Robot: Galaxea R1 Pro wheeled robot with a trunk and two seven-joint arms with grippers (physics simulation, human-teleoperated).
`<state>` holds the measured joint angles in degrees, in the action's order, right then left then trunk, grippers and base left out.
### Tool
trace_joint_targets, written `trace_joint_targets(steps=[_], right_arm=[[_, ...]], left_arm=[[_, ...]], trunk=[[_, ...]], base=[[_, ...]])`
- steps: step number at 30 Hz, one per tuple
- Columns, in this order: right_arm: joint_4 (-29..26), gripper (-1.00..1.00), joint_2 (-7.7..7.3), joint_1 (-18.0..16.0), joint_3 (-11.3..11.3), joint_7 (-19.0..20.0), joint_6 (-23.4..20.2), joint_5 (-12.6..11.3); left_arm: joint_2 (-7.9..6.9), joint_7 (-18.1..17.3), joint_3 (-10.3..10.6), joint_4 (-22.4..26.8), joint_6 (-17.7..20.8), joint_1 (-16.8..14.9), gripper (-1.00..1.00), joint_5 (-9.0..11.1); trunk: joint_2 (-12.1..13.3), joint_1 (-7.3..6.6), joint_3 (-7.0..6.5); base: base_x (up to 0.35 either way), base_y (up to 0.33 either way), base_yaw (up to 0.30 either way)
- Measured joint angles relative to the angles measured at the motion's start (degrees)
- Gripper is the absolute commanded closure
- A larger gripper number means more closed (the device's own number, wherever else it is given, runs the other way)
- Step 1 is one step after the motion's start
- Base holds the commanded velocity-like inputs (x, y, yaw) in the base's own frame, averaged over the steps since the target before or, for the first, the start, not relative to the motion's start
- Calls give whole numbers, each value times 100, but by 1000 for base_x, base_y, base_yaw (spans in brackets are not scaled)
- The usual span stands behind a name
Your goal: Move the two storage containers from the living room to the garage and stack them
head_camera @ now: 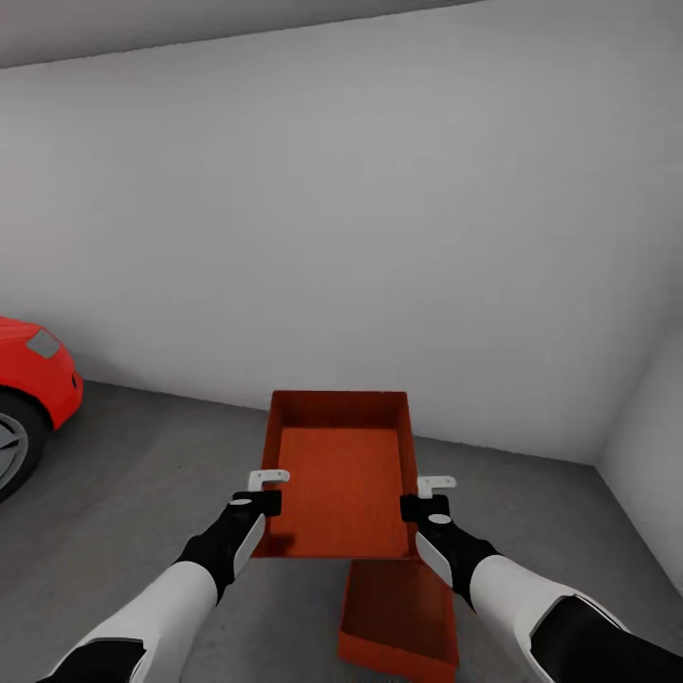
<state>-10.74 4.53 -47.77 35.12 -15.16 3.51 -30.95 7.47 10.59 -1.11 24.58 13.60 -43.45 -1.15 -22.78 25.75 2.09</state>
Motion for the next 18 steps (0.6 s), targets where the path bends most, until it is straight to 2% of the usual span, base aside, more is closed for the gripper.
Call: trace_joint_targets(steps=[18], right_arm=[[-1,100,-2,0,0,2,1,0]], left_arm=[[2,1,-2,5,3,0,100,-5]], trunk=[[0,0,0]], base=[[0,0,-280]])
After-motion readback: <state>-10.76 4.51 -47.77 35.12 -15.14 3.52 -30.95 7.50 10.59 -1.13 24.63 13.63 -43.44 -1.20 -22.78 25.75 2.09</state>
